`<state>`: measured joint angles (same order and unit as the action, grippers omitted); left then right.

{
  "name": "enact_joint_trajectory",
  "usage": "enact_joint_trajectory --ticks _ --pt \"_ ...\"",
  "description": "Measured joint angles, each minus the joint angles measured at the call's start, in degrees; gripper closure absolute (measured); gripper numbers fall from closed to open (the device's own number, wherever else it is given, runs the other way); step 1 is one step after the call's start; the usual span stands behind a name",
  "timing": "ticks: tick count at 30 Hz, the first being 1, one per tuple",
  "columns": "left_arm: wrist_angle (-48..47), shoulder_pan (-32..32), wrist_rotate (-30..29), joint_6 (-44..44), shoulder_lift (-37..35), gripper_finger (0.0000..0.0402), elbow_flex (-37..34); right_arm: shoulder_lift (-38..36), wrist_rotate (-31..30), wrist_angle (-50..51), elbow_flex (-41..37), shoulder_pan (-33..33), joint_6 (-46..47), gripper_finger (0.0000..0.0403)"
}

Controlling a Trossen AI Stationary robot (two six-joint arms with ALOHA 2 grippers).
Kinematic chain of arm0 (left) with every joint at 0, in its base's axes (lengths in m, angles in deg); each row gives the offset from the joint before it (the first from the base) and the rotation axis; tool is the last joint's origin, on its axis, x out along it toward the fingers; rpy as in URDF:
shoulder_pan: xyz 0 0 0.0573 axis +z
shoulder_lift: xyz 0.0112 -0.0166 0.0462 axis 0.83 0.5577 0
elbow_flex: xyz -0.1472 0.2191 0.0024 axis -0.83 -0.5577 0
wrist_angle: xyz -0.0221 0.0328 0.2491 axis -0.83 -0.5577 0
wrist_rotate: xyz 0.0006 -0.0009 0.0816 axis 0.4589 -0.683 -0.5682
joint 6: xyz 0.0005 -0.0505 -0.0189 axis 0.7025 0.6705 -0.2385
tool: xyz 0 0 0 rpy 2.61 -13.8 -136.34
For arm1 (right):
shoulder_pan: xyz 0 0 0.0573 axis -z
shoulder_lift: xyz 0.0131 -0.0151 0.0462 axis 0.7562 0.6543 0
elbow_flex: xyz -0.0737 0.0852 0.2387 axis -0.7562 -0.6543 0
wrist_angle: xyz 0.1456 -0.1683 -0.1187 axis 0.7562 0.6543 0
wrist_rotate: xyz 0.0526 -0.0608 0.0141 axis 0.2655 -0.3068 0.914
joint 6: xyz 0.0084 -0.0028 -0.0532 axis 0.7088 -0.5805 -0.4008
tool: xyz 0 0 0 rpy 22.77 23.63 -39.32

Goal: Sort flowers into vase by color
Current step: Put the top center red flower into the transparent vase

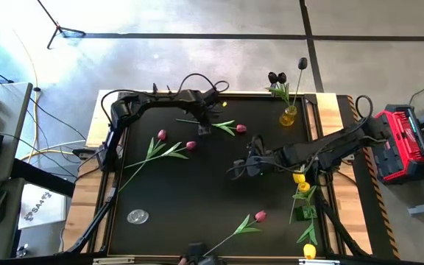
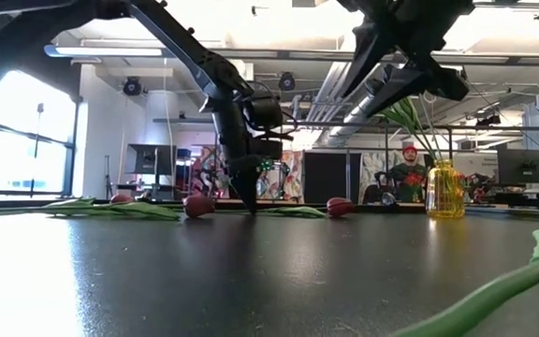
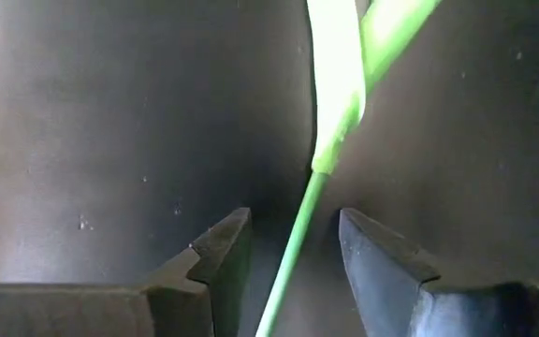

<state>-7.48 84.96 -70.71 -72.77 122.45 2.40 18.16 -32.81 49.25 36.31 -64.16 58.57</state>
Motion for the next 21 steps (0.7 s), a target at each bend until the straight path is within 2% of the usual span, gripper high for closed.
enact_joint_trajectory --ticks 6,14,18,21 --pt "-0.20 0.34 0.28 -1.37 -0.03 0.0300 -0.02 0.00 -0.96 -0.06 0.00 0.33 -1.08 0.0234" --pt "0.58 1.64 2.01 1.78 -0.03 0.0389 -0.02 0.00 2.96 -0.02 0.00 1.96 -3.92 0.0234" --pt "0.16 1.99 2.34 4.11 -0.03 0.0398 -0.02 0.00 3.01 0.09 0.00 1.97 -4.34 0.0234" --pt "-3.79 2.02 3.14 6.94 -0.25 0.0400 0.69 0.00 3.05 0.09 0.00 1.97 -4.28 0.0234"
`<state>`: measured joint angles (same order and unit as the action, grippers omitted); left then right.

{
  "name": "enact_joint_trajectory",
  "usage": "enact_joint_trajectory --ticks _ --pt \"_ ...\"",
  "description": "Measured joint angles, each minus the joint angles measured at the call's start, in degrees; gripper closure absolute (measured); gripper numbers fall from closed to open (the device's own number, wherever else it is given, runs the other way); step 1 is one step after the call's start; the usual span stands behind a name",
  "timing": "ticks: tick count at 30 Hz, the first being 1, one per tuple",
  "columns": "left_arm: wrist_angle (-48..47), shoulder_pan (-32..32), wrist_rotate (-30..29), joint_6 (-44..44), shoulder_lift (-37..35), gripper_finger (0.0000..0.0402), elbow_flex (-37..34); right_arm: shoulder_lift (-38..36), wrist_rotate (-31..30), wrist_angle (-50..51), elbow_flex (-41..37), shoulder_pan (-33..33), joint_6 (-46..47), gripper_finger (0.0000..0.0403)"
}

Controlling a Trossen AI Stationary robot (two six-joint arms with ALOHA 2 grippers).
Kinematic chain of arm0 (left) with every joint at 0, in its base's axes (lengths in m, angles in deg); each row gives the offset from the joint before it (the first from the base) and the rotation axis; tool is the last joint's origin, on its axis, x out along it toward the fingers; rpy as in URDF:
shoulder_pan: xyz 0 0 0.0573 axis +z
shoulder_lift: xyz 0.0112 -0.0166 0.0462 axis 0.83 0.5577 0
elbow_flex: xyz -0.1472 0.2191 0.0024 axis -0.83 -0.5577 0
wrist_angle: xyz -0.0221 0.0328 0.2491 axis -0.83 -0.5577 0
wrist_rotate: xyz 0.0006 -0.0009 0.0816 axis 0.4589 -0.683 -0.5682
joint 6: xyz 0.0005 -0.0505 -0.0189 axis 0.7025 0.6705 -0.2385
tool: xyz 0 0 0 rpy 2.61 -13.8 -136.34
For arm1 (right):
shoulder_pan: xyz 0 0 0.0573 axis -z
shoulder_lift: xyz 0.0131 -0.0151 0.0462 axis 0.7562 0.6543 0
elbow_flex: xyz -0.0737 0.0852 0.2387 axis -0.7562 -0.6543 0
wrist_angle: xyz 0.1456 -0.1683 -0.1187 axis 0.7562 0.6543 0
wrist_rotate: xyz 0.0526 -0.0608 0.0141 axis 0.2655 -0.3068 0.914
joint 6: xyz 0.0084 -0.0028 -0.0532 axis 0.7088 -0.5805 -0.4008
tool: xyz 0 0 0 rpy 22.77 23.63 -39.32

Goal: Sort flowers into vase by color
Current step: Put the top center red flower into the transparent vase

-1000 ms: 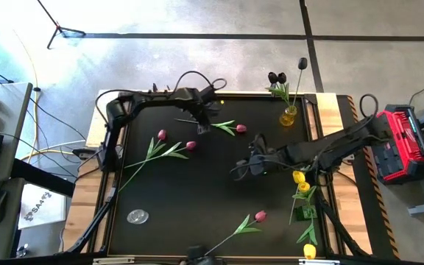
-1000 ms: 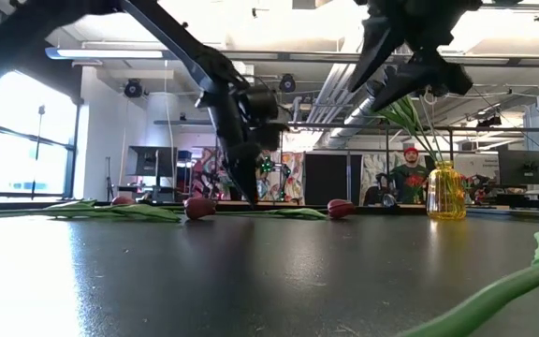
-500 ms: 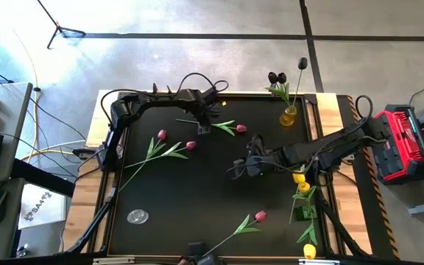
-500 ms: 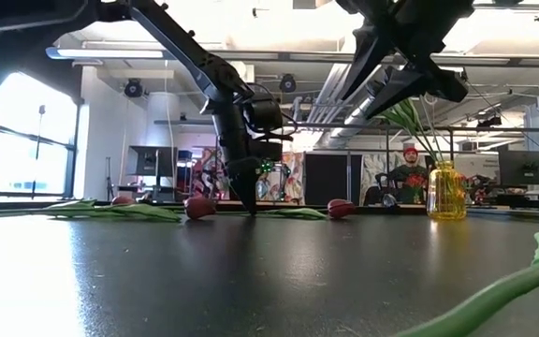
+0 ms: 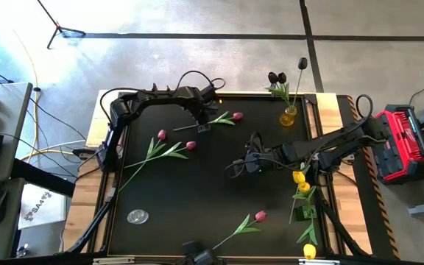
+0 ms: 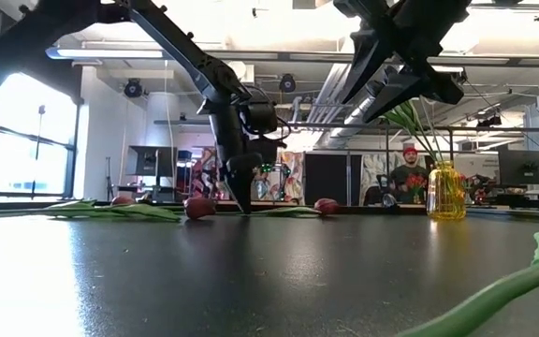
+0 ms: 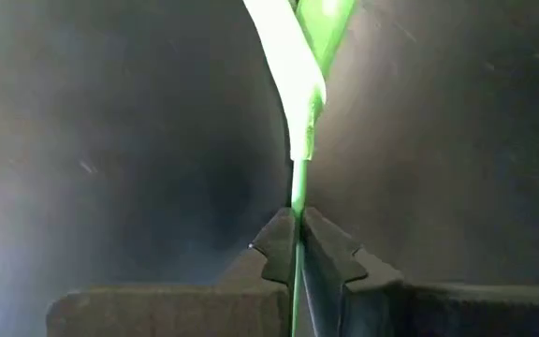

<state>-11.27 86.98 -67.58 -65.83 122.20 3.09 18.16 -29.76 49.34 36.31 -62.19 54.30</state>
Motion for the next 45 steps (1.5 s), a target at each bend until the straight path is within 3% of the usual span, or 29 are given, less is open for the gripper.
enact_joint_trajectory --ticks 9,15,19,23,31,45 --pt "0.03 -0.16 6.83 9.83 -8.94 0.0401 0.03 -2.01 -0.50 -1.84 0.00 1.91 -0.45 0.0234" --pt "2.92 -0.98 10.60 16.07 -17.61 0.0401 0.03 -13.10 -13.39 3.65 -0.02 1.95 -3.59 0.0234" --pt "7.26 -1.91 10.50 20.41 -23.18 0.0401 0.01 -19.84 -16.73 2.51 -0.02 1.97 -8.22 0.0234" --pt "12.58 -4.43 10.44 24.30 -27.50 0.0401 -0.01 -21.94 -16.72 -4.24 -0.02 1.95 -13.51 0.0234" --pt "25.41 -11.71 9.11 29.47 -32.93 0.0401 -0.01 -21.66 -17.69 -29.67 -0.02 1.77 -31.13 0.0233" --pt "32.65 -20.05 7.92 30.20 -33.61 0.0401 -0.04 -21.70 -16.47 -37.19 -0.02 3.59 -43.40 0.0233"
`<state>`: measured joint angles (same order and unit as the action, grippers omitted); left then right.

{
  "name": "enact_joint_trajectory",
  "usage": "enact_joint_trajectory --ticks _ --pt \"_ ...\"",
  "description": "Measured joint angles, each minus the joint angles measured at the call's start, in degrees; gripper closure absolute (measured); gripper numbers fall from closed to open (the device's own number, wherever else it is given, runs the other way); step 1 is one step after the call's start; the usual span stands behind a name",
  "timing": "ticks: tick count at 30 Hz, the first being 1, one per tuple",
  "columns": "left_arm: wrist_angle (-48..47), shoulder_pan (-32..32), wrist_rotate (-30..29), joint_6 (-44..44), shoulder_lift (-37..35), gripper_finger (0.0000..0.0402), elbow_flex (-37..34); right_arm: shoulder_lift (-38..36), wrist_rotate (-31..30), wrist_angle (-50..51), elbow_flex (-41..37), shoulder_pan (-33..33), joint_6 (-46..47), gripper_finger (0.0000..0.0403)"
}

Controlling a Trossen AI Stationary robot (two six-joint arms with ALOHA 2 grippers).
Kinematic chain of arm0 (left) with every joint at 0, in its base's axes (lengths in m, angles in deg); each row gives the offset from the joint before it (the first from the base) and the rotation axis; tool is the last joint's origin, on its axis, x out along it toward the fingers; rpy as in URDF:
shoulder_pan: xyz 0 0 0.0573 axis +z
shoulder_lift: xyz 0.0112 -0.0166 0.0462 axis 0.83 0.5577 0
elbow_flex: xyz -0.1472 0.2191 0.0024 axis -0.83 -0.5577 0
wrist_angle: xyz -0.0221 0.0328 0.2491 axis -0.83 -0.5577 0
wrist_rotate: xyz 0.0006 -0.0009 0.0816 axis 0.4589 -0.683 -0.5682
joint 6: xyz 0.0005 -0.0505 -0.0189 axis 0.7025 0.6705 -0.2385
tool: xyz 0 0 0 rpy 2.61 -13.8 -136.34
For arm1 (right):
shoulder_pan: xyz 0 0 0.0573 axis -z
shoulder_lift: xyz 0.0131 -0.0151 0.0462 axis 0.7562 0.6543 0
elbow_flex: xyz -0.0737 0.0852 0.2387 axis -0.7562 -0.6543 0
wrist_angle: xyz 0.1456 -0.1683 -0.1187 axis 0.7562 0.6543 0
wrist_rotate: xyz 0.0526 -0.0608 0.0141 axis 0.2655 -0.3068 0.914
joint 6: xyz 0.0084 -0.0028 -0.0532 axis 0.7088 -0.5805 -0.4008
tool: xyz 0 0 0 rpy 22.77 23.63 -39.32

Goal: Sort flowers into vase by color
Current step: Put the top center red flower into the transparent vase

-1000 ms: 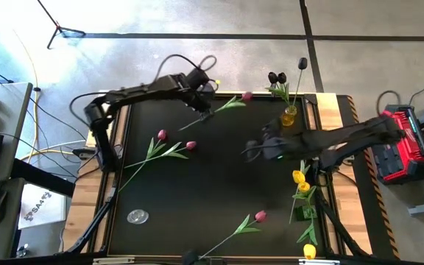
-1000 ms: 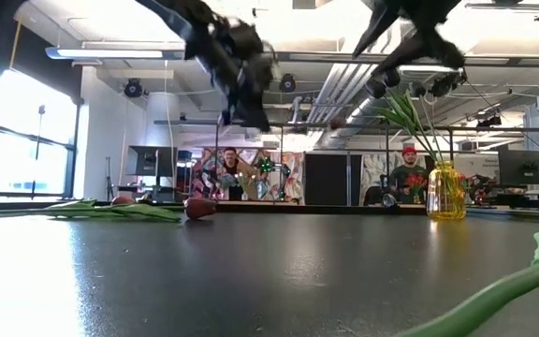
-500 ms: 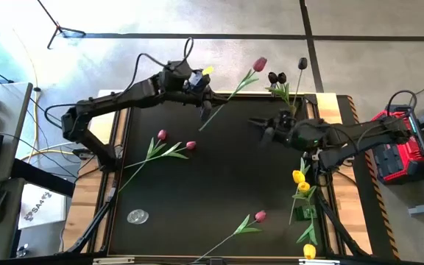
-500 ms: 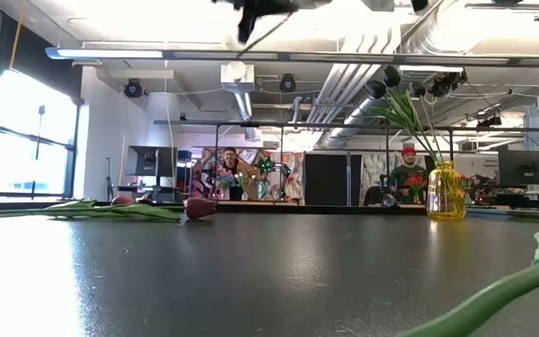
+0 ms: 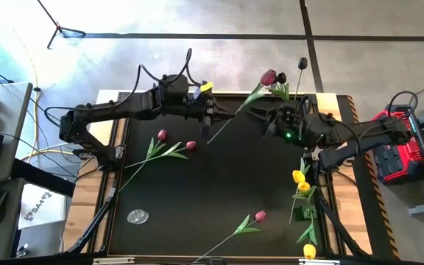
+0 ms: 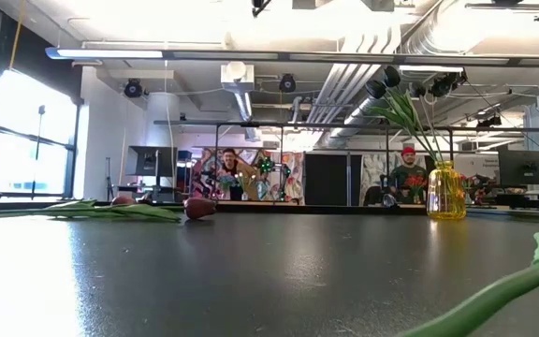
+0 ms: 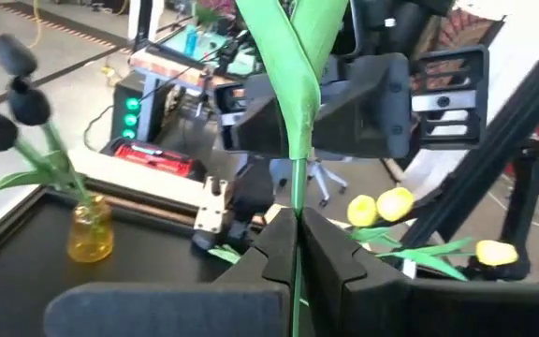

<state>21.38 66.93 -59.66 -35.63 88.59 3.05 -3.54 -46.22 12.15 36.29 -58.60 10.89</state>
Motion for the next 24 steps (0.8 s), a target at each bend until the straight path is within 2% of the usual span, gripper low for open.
enact_joint_trajectory --ticks 6,11,14,19,24 --pt "1.84 -2.15 -0.94 0.52 0.48 0.0401 0.02 1.28 9.53 -2.66 0.00 1.78 -2.17 0.0233" --pt "2.44 -3.71 -2.22 0.58 1.16 0.0401 -0.02 2.89 10.35 -4.88 0.00 1.98 -3.02 0.0239" --pt "2.81 -4.45 -2.74 1.18 1.69 0.0401 0.04 3.34 10.50 -6.05 0.00 1.98 -4.17 0.0272" --pt "2.10 -5.05 -4.25 1.87 2.36 0.0401 -0.02 3.34 11.29 -5.38 0.00 1.73 -5.52 0.0383" --pt "1.26 -5.05 -4.23 2.53 2.36 0.0400 -0.02 3.34 11.18 -3.95 0.02 1.17 -6.23 0.0395"
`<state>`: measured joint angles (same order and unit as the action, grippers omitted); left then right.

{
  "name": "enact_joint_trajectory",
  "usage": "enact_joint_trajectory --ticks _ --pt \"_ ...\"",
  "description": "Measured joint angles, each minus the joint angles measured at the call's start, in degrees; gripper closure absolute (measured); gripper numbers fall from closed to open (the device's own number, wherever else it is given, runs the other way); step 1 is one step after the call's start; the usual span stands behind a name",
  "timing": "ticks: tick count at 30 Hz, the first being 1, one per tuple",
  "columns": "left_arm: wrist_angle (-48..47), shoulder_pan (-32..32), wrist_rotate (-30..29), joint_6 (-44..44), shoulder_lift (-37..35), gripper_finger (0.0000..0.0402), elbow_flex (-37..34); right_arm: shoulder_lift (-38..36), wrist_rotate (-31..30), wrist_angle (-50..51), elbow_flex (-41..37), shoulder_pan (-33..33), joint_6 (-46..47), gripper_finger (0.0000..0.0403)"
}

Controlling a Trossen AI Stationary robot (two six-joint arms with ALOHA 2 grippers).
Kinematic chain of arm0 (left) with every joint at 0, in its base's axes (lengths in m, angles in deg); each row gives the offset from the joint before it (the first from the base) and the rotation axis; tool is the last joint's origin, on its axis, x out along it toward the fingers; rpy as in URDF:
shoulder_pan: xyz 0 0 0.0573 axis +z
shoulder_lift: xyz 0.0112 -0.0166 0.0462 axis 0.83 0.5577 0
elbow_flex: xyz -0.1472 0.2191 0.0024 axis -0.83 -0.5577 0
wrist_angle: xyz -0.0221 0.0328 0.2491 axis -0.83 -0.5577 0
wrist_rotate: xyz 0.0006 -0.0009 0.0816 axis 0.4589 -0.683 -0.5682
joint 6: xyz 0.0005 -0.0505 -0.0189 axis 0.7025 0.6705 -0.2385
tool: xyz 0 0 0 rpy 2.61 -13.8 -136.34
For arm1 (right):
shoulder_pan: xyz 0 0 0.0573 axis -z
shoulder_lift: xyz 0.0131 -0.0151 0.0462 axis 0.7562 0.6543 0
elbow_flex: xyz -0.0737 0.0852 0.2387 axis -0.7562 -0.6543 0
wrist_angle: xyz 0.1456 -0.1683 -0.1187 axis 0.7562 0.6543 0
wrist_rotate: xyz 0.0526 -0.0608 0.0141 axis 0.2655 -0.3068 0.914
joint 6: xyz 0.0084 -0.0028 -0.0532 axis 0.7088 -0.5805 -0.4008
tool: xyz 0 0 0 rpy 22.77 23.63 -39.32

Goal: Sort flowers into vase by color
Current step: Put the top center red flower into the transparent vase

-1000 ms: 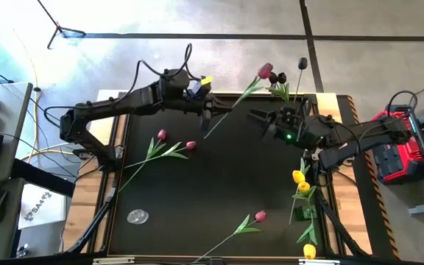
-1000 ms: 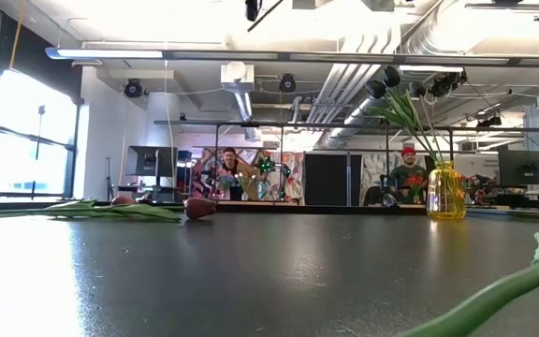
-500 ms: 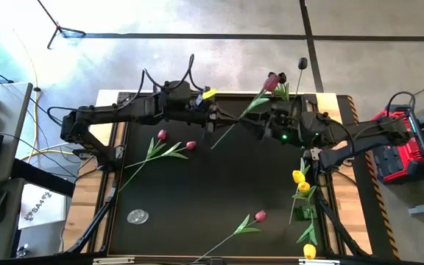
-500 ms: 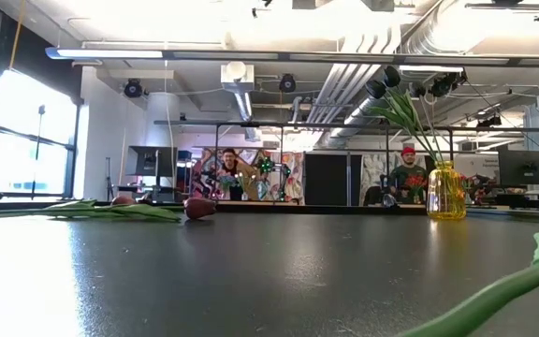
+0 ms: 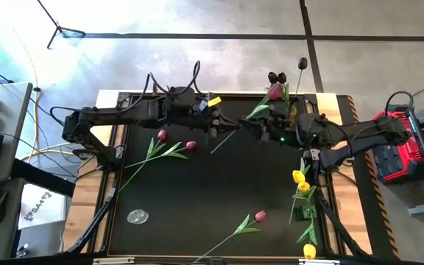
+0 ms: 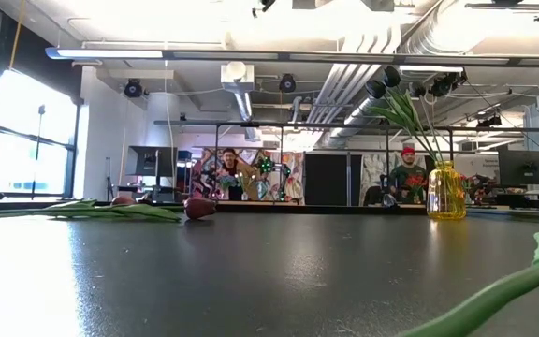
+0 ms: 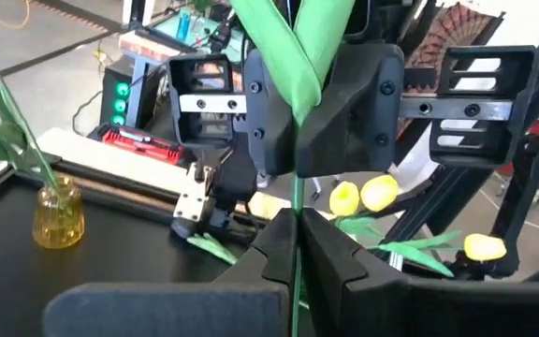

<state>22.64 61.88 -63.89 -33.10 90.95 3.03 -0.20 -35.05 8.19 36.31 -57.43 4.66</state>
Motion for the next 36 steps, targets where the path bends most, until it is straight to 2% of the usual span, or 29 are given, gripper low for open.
enact_joint_trajectory --ticks 4,9,14,19,29,33,36 --pt "-1.60 0.02 0.04 -0.55 -0.21 0.0382 -0.03 -0.01 0.03 5.21 0.01 -0.37 1.49 0.0398" --pt "-2.84 0.17 0.51 -0.57 -0.46 0.0334 -0.07 -0.23 0.56 11.80 0.09 -0.37 4.22 0.0401" --pt "-2.00 0.20 0.70 -0.66 -0.78 0.0281 0.07 -0.12 4.42 16.78 -0.04 -0.37 5.00 0.0402" --pt "-0.61 0.17 0.70 -0.75 -0.68 0.0248 0.04 -0.07 8.05 17.54 -0.02 -0.37 4.62 0.0402" --pt "7.66 0.43 2.57 -3.78 -0.68 0.0241 0.04 -0.09 14.99 18.57 -0.02 -0.37 -0.94 0.0403" --pt "12.35 0.57 6.53 -3.68 0.38 0.0241 0.09 -0.09 15.37 18.50 -0.02 -0.37 -1.51 0.0403" --pt "14.86 0.57 6.66 -3.35 2.16 0.0241 0.09 -0.09 15.43 18.31 -0.02 -0.37 -2.10 0.0403"
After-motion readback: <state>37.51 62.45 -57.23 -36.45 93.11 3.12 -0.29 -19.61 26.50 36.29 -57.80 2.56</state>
